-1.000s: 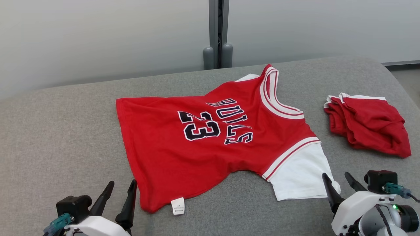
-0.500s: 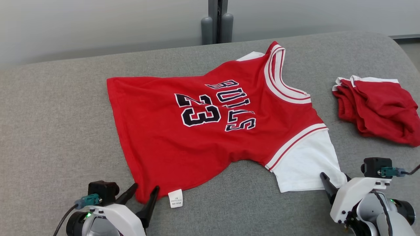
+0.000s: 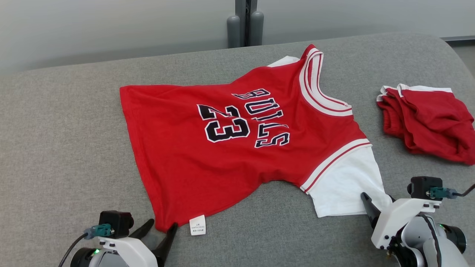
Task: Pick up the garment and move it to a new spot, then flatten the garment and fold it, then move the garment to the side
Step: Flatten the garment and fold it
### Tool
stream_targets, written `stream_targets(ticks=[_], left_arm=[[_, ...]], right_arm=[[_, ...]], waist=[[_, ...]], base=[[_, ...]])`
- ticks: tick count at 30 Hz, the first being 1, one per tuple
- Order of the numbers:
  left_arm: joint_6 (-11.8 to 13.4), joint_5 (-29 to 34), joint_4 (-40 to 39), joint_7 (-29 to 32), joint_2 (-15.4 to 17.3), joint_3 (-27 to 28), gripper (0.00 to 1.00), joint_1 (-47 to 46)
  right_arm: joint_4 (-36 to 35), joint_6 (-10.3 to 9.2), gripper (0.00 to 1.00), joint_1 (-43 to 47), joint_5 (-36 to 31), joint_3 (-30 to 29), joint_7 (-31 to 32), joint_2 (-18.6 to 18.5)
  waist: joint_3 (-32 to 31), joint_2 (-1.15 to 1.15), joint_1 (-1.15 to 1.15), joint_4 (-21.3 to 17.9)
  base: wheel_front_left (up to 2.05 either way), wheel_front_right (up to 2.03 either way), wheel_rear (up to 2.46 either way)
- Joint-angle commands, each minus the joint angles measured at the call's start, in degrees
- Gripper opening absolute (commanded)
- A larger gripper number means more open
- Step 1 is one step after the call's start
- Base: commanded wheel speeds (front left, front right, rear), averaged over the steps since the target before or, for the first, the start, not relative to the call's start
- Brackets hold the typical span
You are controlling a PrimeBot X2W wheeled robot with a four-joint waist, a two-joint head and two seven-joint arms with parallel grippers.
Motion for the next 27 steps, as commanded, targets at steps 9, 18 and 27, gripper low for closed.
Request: stream_targets(ticks=[9, 18, 27], left_arm=[[0.29, -2.10, -4.59, 5.23, -0.07, -1.95, 1.00, 2.99], [0.99, -1.53, -3.86, 2.17, -0.42, -1.15, 0.35, 0.66], [0.55, -2.18, -2.90, 0.40, -0.46, -1.33, 0.00, 1.27]], right_arm=[[2.42, 0.03, 0.79, 0.78, 0.79, 0.76, -0.09, 0.63], [3.56, 0.00, 0.00, 0.21, 1.31, 1.36, -0.65, 0.50], [2.73, 0.01, 0.00, 1.19, 2.90, 1.72, -3.24, -0.08]], waist=[[-0.56, 0.00, 0.00, 0.90], [-0.81, 0.00, 0.00, 0.86], [-2.88, 0.00, 0.00, 1.24]], base=[[0.00, 0.00, 0.00], [0.00, 0.00, 0.00], [0.00, 0.00, 0.00]])
